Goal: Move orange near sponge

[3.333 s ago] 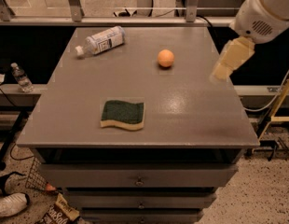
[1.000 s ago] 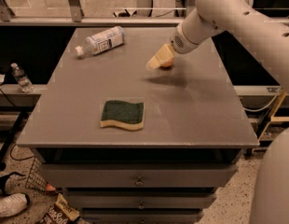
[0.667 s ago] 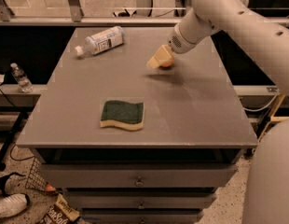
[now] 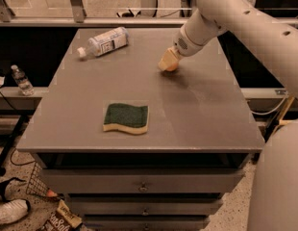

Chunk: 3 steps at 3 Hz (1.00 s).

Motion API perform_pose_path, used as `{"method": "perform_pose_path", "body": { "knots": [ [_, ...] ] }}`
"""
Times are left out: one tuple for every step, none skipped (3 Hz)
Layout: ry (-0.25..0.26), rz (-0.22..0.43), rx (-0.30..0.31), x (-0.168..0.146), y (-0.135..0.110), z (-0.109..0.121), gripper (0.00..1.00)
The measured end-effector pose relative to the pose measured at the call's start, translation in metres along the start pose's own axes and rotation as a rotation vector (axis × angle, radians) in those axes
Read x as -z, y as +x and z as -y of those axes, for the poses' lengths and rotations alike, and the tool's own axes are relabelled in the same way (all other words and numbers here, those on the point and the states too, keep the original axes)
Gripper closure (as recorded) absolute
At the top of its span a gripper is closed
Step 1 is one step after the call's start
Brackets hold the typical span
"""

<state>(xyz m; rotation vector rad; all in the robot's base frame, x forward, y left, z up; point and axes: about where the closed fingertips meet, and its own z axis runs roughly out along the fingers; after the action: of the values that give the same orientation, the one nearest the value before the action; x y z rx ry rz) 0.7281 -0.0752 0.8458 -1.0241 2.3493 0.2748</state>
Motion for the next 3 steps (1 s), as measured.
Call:
{"method": "perform_pose_path", "body": {
  "knots": [
    [-0.005,-0.025,-0.024,0.027,0.0,-0.014,0.88],
    [-0.039,-0.099,-0.076,0.058,0.012,-0.045,1.0],
    [-0.131,-0.164,-0.123,0.077,0.029,-0.09,1.0]
  ]
}}
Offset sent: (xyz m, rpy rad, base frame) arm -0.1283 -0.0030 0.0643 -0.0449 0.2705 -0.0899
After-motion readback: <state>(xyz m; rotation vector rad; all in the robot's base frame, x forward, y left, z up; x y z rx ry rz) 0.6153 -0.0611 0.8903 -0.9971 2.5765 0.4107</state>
